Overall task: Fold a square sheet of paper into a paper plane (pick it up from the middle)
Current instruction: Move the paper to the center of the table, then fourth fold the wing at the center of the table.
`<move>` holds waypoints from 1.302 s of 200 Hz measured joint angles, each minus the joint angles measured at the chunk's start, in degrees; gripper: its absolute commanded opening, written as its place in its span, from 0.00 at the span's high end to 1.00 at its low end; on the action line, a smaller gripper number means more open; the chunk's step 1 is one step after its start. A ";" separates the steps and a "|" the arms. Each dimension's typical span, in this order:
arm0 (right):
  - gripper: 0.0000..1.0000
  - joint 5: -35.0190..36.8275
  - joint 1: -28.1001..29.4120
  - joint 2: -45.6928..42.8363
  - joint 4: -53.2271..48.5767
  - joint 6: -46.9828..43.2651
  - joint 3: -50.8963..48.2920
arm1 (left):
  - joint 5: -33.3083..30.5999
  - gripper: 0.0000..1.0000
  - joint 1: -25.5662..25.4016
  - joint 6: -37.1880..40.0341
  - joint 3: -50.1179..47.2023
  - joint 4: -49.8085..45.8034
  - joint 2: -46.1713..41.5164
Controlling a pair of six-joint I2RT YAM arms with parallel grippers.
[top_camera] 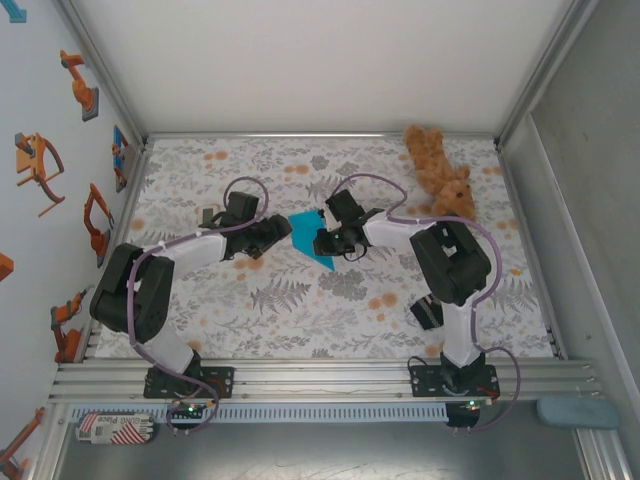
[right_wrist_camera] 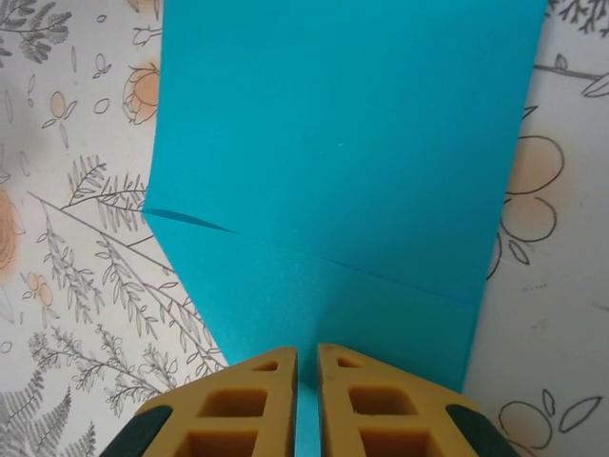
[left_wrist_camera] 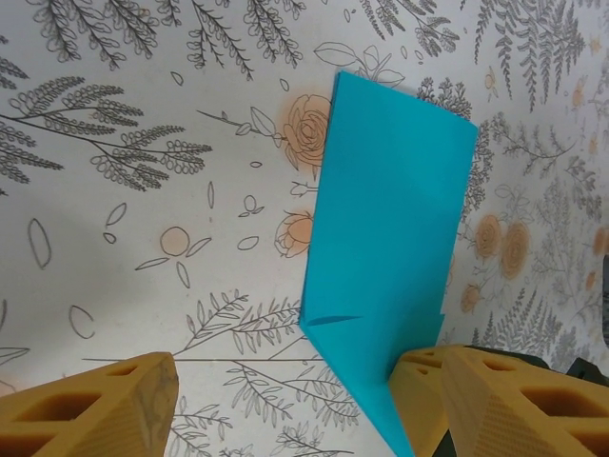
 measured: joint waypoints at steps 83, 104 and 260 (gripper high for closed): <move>0.88 0.31 0.00 -5.44 1.73 2.14 -2.62 | 4.85 0.33 -1.73 -7.48 0.15 5.38 3.39; 0.88 0.87 -0.07 -4.50 1.60 2.25 -2.62 | 5.31 0.37 -1.86 -8.74 0.15 6.12 4.09; 0.89 -2.12 -2.78 -1.42 3.72 5.29 -4.44 | 8.74 0.64 -2.19 -10.95 2.84 6.34 9.73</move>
